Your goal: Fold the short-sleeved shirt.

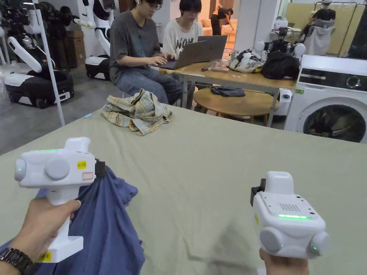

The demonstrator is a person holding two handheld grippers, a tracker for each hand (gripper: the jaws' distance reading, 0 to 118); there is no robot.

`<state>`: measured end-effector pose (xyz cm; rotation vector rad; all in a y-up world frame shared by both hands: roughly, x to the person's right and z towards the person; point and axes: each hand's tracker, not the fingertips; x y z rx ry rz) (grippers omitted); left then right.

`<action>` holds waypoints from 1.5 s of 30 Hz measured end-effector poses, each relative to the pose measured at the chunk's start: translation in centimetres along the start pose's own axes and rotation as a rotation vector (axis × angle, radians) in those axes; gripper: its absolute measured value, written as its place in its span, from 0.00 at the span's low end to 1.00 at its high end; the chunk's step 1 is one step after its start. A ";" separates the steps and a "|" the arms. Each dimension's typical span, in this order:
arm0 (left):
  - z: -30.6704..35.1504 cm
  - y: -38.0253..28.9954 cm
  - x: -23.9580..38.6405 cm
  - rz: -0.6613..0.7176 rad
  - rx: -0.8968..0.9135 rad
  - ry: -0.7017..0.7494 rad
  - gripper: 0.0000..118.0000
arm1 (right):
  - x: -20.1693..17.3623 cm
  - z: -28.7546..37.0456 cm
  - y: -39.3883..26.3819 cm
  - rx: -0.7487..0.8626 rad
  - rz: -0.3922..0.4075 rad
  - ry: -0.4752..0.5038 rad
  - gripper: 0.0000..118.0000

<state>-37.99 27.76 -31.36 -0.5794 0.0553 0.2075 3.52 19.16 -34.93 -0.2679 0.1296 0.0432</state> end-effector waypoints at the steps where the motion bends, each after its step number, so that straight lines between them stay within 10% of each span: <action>1: 0.5 1.1 1.5 -0.020 0.030 -0.015 0.00 | 0.7 0.3 0.2 0.007 -0.003 -0.012 0.00; 13: 2.5 7.3 23.9 -0.204 0.159 -0.435 0.00 | 11.5 5.3 1.9 0.071 -0.058 -0.209 0.00; 25: -2.7 -5.1 43.9 -0.409 -0.098 -0.732 0.00 | 23.2 12.3 -0.2 0.072 -0.118 -0.456 0.00; 35: -4.9 -13.9 45.4 -0.462 -0.306 -0.760 0.01 | 25.8 13.1 -3.9 0.003 -0.150 -0.493 0.00; 38: -4.0 -12.8 44.4 -0.449 -0.300 -0.754 0.37 | 25.2 13.0 -3.8 -0.001 -0.150 -0.475 0.00; 45: -1.0 -9.3 37.0 -0.368 -0.079 -0.603 0.37 | 21.3 12.4 -2.0 0.039 -0.131 -0.397 0.00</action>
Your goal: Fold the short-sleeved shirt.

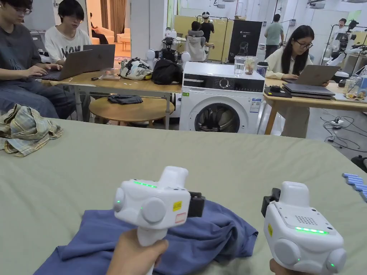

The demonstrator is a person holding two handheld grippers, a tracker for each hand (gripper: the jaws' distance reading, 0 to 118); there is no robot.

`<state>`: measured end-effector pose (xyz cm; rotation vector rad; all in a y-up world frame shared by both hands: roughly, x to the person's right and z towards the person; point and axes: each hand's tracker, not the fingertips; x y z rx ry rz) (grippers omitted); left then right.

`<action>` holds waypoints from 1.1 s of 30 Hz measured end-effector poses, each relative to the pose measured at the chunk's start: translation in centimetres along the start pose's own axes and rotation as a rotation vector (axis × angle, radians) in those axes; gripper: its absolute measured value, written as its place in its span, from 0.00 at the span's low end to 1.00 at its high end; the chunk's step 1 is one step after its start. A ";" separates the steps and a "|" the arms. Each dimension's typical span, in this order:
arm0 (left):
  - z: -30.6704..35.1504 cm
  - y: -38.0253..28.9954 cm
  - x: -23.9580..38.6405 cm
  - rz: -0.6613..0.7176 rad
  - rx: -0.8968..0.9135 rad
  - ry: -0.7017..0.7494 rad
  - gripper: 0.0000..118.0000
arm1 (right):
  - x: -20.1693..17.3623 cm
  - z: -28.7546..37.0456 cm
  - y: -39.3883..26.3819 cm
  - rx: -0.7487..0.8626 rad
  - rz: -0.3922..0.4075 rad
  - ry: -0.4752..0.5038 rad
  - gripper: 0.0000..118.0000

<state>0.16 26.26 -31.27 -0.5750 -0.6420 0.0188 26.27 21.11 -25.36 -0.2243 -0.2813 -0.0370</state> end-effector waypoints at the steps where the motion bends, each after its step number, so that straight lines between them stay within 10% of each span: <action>1: 0.9 -0.3 -0.8 0.002 0.012 0.044 0.37 | -0.7 0.1 0.1 0.004 0.010 0.006 0.00; 3: 2.5 -1.2 -2.4 -0.009 0.055 0.129 0.32 | -1.9 0.0 0.3 0.007 0.018 0.034 0.00; 5: 3.8 -1.9 -4.0 -0.016 0.055 0.209 0.00 | -3.1 -0.1 0.3 0.007 0.024 0.049 0.00; 22: 2.6 0.7 -25.1 0.288 -0.206 0.310 0.00 | -7.3 -3.7 1.1 -0.083 0.033 0.130 0.00; 26: -1.7 0.8 -27.6 0.335 -0.313 0.281 0.49 | -6.9 -4.4 1.0 -0.096 0.051 0.129 0.00; 33: -10.5 -2.7 -29.5 0.317 -0.491 0.436 0.52 | -5.1 -5.1 0.2 -0.132 0.058 0.100 0.00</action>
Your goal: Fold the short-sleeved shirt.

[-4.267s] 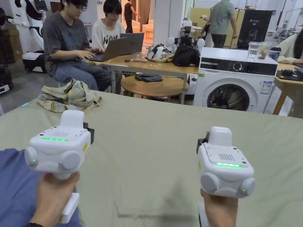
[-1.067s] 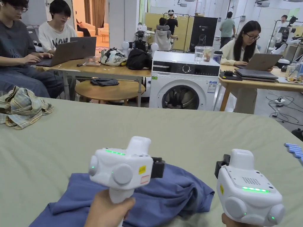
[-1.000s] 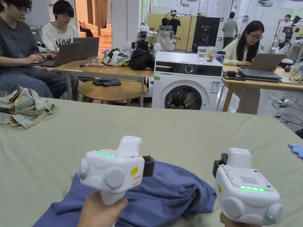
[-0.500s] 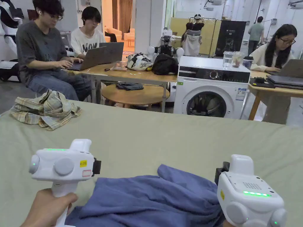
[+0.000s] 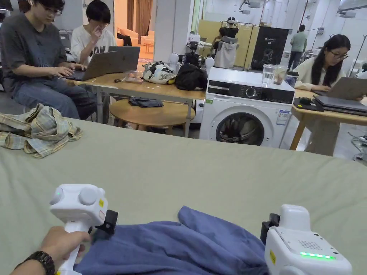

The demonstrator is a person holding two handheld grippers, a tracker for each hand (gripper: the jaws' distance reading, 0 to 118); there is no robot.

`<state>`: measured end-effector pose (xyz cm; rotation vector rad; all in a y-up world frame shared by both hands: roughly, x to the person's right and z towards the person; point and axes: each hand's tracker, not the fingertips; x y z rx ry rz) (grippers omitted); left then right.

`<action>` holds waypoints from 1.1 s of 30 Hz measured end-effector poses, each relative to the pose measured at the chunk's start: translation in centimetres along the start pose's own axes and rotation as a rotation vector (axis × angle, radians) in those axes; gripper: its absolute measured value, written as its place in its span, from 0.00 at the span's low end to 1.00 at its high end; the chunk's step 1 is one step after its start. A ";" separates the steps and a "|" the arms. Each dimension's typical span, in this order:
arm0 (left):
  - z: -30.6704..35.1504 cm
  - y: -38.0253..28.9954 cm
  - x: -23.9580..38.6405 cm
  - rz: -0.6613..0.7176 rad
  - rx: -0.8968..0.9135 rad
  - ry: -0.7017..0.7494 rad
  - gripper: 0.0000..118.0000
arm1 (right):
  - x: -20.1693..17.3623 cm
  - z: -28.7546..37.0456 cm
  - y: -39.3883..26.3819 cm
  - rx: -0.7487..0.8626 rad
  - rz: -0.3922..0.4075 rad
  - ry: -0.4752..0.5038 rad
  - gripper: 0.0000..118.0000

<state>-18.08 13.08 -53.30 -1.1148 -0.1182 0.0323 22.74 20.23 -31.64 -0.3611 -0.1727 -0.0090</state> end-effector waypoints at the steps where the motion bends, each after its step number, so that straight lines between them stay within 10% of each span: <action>1: -1.1 -0.4 0.4 -0.018 -0.028 0.030 0.52 | 0.3 0.1 -0.2 -0.006 0.000 -0.005 0.00; 5: 0.1 -1.7 2.9 -0.063 0.095 0.066 0.46 | 1.8 -0.4 -0.7 -0.027 0.017 -0.031 0.00; 8: 1.0 -2.0 3.3 -0.127 0.109 0.020 0.00 | 3.0 -1.2 -0.5 -0.056 0.011 -0.039 0.00; 15: 6.7 -3.2 1.7 -0.104 0.234 -0.037 0.00 | 4.9 -6.2 1.3 -0.207 0.033 0.004 0.00; 19: 8.8 -4.0 1.3 -0.094 0.269 -0.049 0.00 | 4.5 -11.3 1.2 -0.375 0.074 0.071 0.53; 30: 9.3 -6.5 0.5 -0.080 0.268 -0.048 0.00 | 3.6 -18.5 -3.4 -0.626 0.066 0.097 0.53; 33: 8.8 -6.5 0.2 -0.072 0.261 -0.045 0.00 | 3.0 -17.9 -3.2 -0.628 0.085 0.116 0.33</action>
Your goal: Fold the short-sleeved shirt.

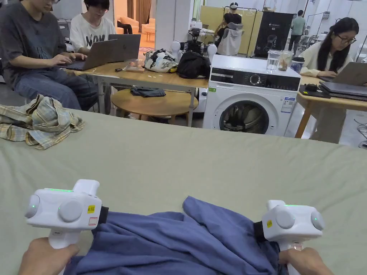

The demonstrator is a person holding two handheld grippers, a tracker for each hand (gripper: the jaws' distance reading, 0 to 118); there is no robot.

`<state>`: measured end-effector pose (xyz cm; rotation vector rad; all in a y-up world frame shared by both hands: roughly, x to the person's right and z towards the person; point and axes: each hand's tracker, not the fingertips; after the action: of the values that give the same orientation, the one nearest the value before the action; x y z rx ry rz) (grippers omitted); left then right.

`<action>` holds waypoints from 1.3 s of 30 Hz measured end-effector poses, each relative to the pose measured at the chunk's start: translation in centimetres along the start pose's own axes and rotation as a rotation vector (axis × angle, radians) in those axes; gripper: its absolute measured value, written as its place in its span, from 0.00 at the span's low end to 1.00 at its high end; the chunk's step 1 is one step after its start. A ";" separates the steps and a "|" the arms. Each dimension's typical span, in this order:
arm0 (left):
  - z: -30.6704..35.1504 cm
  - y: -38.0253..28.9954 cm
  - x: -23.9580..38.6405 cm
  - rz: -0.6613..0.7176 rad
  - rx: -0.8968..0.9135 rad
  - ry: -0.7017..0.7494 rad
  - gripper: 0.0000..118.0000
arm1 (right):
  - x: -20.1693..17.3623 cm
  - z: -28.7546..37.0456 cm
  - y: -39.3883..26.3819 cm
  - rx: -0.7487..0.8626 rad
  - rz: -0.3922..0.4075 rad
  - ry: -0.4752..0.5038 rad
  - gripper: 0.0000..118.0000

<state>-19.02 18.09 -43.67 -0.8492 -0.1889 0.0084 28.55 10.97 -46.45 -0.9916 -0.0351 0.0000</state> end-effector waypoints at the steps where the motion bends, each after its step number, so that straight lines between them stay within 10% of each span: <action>1: -0.1 0.1 0.1 0.003 -0.003 0.002 0.00 | -0.2 0.2 0.0 0.010 0.029 -0.003 0.11; 2: -0.1 0.1 0.1 0.005 -0.001 0.000 0.00 | -0.5 0.4 -0.1 0.012 0.053 -0.012 0.00; 24: 17.0 10.4 -3.4 0.026 0.329 0.060 0.00 | 8.0 25.4 3.2 0.580 -0.128 -0.124 0.00; 39: 24.8 21.9 -2.4 -0.006 0.472 0.130 0.00 | 5.5 35.9 12.4 0.809 -0.127 -0.171 0.00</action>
<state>-24.07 50.91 -44.44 -0.3766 -0.0613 -0.0076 33.22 47.88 -37.01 -0.1775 -0.2368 -0.0161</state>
